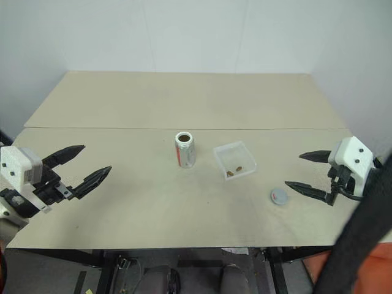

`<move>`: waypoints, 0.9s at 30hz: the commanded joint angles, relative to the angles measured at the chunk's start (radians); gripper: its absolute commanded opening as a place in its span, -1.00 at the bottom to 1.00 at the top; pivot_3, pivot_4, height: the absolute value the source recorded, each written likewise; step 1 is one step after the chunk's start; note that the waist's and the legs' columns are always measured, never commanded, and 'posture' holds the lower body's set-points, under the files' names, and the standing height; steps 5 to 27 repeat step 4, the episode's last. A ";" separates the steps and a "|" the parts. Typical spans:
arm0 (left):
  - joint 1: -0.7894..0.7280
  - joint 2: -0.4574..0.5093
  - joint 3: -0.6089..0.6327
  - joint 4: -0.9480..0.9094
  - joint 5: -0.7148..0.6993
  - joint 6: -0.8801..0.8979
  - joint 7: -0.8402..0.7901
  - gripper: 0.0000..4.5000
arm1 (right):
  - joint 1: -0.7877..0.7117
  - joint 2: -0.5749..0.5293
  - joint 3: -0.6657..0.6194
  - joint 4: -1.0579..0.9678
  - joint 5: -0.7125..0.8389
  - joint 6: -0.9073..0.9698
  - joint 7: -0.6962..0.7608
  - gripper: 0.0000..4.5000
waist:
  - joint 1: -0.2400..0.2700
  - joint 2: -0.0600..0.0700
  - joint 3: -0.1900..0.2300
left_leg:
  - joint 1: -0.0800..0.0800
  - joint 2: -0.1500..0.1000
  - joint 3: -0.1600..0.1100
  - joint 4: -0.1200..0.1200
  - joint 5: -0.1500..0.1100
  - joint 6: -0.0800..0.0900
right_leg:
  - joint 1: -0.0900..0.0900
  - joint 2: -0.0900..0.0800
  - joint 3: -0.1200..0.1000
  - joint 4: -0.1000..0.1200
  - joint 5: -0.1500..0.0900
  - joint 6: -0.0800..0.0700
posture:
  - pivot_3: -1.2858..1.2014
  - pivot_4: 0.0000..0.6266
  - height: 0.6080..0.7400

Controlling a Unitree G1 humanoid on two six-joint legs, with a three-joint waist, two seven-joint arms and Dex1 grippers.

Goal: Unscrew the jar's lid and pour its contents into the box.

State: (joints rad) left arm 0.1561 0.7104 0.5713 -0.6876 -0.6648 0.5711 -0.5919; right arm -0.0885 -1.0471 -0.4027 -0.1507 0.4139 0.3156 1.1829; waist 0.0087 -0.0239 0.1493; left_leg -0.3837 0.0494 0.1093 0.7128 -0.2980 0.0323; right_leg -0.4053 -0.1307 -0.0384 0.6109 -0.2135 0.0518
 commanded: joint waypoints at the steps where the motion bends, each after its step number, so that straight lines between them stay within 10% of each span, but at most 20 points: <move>1: -0.024 -0.013 0.002 -0.032 -0.006 0.051 0.101 0.99 | -0.104 -0.004 0.067 0.060 -0.016 -0.025 0.001 1.00 | 0.000 0.000 0.000 | 0.000 0.000 0.000 0.000 0.000 0.000 | 0.000 0.000 0.000 0.000 0.000 0.000 | 0.03 -0.52 1.00; 27: -0.060 -0.015 -0.035 -0.025 -0.007 0.092 0.154 0.99 | -0.196 0.033 0.154 0.113 -0.040 -0.048 -0.002 1.00 | 0.000 0.000 0.000 | 0.000 0.000 0.000 0.000 0.000 0.000 | 0.000 0.000 0.000 0.000 0.000 -0.001 | 0.03 -0.52 1.00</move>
